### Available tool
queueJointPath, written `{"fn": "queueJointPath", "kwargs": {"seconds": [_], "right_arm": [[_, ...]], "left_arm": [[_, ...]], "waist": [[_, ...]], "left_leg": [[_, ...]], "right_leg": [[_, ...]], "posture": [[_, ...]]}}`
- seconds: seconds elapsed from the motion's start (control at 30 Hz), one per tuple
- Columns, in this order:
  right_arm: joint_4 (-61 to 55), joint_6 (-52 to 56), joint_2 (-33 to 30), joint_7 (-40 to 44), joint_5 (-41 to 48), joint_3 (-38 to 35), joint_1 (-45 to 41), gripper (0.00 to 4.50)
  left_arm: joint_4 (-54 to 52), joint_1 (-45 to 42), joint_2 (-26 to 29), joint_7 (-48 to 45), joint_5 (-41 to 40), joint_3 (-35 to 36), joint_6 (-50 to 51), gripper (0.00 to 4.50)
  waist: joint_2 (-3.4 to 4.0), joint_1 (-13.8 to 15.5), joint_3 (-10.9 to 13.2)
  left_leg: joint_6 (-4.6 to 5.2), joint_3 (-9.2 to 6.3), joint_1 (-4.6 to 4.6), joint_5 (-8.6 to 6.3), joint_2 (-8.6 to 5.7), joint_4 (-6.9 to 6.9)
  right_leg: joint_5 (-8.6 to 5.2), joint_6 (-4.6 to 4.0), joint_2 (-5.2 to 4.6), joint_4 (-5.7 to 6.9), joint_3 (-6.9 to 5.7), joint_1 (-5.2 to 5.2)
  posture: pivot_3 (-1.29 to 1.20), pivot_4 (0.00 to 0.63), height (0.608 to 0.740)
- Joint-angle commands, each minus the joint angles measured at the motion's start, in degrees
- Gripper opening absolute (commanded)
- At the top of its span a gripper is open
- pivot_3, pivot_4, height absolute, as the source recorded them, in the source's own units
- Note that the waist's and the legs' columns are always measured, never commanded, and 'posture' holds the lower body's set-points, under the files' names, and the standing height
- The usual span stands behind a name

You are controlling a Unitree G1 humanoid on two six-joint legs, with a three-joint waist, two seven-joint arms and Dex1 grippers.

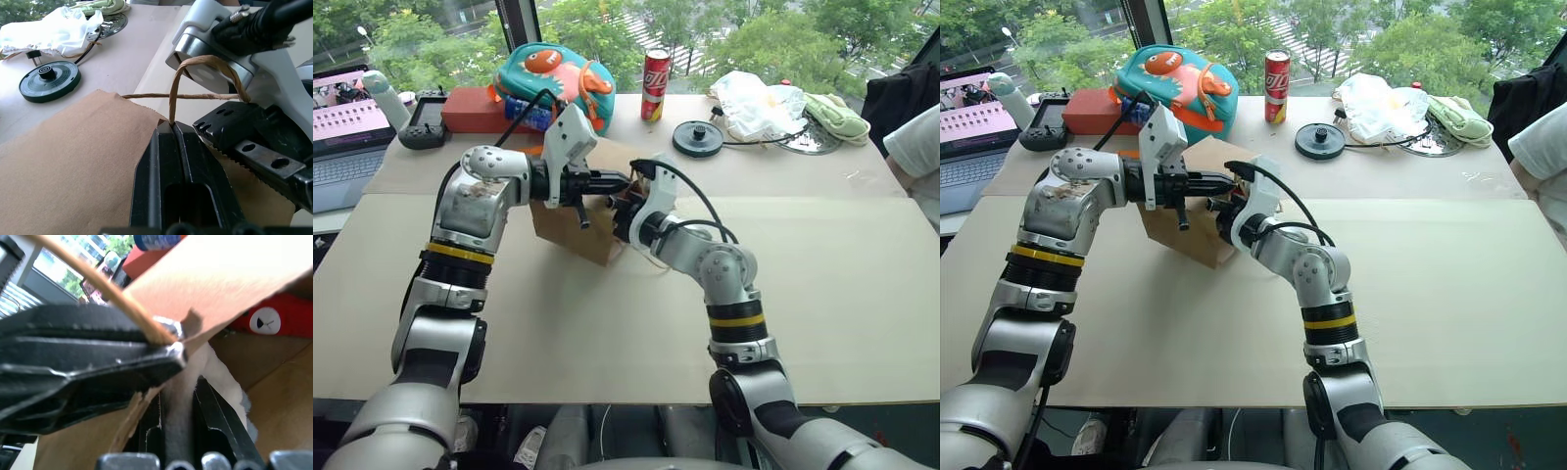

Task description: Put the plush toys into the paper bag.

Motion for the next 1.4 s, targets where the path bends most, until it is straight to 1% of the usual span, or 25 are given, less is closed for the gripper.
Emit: {"fn": "queueJointPath", "kwargs": {"seconds": [0.03,0.1,0.13,0.23,0.37,0.47,0.7,0.77,0.87,1.0,1.13,1.33,1.4], "right_arm": [[-1.80,-1.65,6.44,0.74,0.45,0.59,0.12,2.17],[-2.68,-1.01,5.11,0.61,0.32,0.61,0.19,2.81],[-3.33,-0.29,4.03,0.69,0.05,0.87,0.29,3.21],[-6.17,2.10,0.86,0.86,-0.33,1.14,1.22,4.22],[-13.62,7.34,-4.35,1.45,0.48,-0.23,3.86,4.22],[-20.35,12.26,-9.76,2.16,1.19,-1.41,7.12,4.22],[-30.41,19.01,-15.94,2.07,4.71,-6.55,11.92,4.22],[-33.15,20.49,-18.51,3.07,4.71,-6.35,13.32,4.22],[-35.69,21.73,-20.80,4.22,4.36,-4.03,14.91,4.22],[-36.02,20.84,-24.31,5.91,-1.06,3.78,16.82,4.22],[-32.73,16.95,-27.39,7.32,-8.54,10.34,15.99,4.22],[-26.96,12.82,-28.95,11.35,-15.95,15.92,15.02,4.22],[-26.07,12.35,-28.95,12.52,-17.26,16.56,15.29,3.71]], "left_arm": [[-2.39,-0.61,-0.05,-0.25,-1.11,0.53,0.26,0.00],[-2.23,-0.58,-0.06,-0.25,-0.89,0.39,-0.03,0.00],[-2.17,-0.58,-0.08,-0.25,-0.84,0.37,-0.07,0.00],[-2.18,-0.47,-0.07,-0.23,-0.64,0.25,-0.31,0.00],[-2.15,-0.23,-0.07,-0.18,-0.51,0.26,-0.53,0.00],[-2.11,0.28,0.06,-0.15,-0.43,0.27,-0.84,0.00],[-2.92,1.23,0.35,-0.58,-0.47,-0.03,-0.95,0.00],[-3.09,1.33,0.51,-0.96,-0.60,-0.05,-0.93,0.00],[-3.35,1.56,1.20,-2.81,-1.11,-0.13,-1.15,0.00],[-4.21,1.64,2.26,-6.08,-2.36,0.22,-0.80,0.00],[-5.08,1.72,2.78,-7.19,-3.21,0.24,-0.17,0.00],[-5.30,1.69,2.95,-6.77,-3.26,0.43,-0.20,0.00],[-5.54,1.77,2.98,-6.73,-3.38,0.48,-0.09,0.00]], "waist": [[0.00,0.01,0.00],[0.00,0.01,0.00],[0.00,0.01,0.00],[0.00,0.02,0.00],[0.00,0.09,0.00],[0.00,0.40,0.00],[0.00,0.00,0.00],[0.00,0.10,0.00],[0.00,0.11,0.00],[0.00,0.06,0.00],[0.00,0.12,0.00],[-0.01,0.24,0.00],[-0.01,0.25,0.00]], "left_leg": [[0.00,0.00,0.00,0.00,0.00,0.00],[0.00,0.00,0.00,0.00,0.00,0.00],[0.00,0.00,0.00,0.00,0.00,0.00],[0.00,0.00,-0.01,0.00,0.00,0.00],[0.00,-0.01,-0.08,0.00,0.00,0.00],[0.00,-0.02,-0.16,0.00,-0.02,0.04],[0.00,0.03,-0.15,0.00,0.02,0.03],[0.01,0.03,-0.15,0.00,0.02,0.03],[0.00,0.04,-0.16,0.00,0.01,0.05],[0.01,0.08,-0.14,0.00,0.02,0.05],[0.00,0.11,-0.16,0.00,0.01,0.08],[0.00,0.11,-0.16,0.00,0.00,0.12],[0.01,0.11,-0.16,0.00,0.00,0.11]], "right_leg": [[0.00,0.00,0.00,0.00,0.00,0.00],[0.00,0.00,0.00,0.00,0.00,0.00],[0.00,0.00,0.00,0.00,0.00,0.00],[0.00,0.00,0.00,0.00,0.00,0.00],[0.00,0.00,0.00,-0.01,-0.01,-0.04],[0.00,0.00,-0.02,-0.02,0.00,-0.08],[0.00,0.00,0.01,-0.04,0.02,-0.16],[0.00,0.00,0.03,-0.05,0.03,-0.18],[-0.01,0.01,0.02,-0.09,0.05,-0.16],[-0.01,0.02,0.04,-0.17,0.07,-0.18],[-0.02,0.02,0.04,-0.20,0.12,-0.21],[-0.02,0.03,0.04,-0.30,0.11,-0.16],[-0.02,0.02,0.04,-0.30,0.12,-0.16]], "posture": [[0.00,0.150,0.739],[0.00,0.150,0.739],[0.00,0.150,0.739],[0.00,0.150,0.739],[0.00,0.150,0.739],[0.00,0.150,0.739],[0.00,0.150,0.739],[0.00,0.150,0.739],[0.00,0.150,0.739],[0.00,0.150,0.739],[0.00,0.150,0.739],[0.00,0.150,0.739],[0.00,0.150,0.739]]}}
